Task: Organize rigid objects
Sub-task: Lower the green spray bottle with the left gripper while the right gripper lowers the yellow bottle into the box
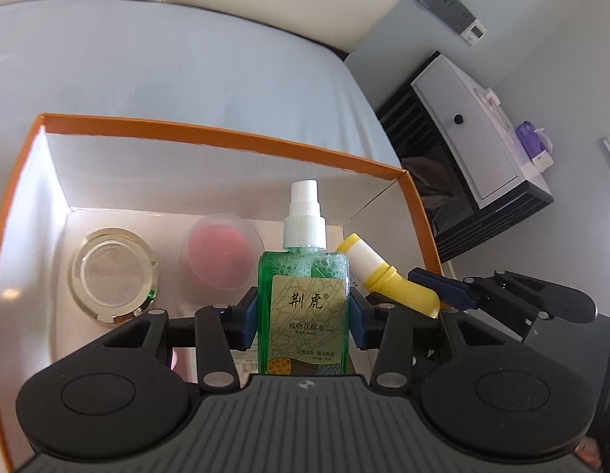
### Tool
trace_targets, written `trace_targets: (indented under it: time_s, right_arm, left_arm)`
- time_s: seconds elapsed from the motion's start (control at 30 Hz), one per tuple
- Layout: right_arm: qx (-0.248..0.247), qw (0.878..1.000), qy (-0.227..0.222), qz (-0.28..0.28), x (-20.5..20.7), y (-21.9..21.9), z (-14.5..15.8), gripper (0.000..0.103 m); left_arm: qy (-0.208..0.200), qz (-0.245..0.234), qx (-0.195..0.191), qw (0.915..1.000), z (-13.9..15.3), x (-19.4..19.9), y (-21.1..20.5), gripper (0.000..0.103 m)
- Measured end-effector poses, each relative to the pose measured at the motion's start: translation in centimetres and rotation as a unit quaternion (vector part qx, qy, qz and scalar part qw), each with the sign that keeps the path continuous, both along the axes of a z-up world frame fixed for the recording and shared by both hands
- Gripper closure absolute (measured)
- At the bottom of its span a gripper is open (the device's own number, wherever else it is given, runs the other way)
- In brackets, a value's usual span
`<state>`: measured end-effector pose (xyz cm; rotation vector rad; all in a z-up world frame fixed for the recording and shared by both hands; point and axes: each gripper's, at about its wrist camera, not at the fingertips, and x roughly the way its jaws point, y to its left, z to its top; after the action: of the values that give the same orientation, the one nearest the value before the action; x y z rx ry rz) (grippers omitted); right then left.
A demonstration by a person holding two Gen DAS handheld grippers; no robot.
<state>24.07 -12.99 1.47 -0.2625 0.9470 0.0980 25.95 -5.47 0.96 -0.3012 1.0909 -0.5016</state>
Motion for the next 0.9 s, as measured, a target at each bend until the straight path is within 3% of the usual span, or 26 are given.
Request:
trace_targets:
  time_s: [0.37,0.67,0.9]
  right_arm:
    - [-0.13,0.989,0.007,0.073,1.0,1.6,-2.2,0.066]
    - [-0.129,0.986,0.046,0.093,1.3,1.6,-3.6,0.066]
    - [-0.167,0.976,0.051,0.13,0.4,2.5,-4.3,0.066]
  left_arm:
    - [0.065,0.008,0.013,0.9978,-3.2,2.4,-2.8,0.053]
    - [0.086,0.0,0.049,0.9951,-4.4,3.2,-4.0,0.053]
    - [0.097,-0.004,0.058,0.9936,-5.1,3.4,-4.5,0.05]
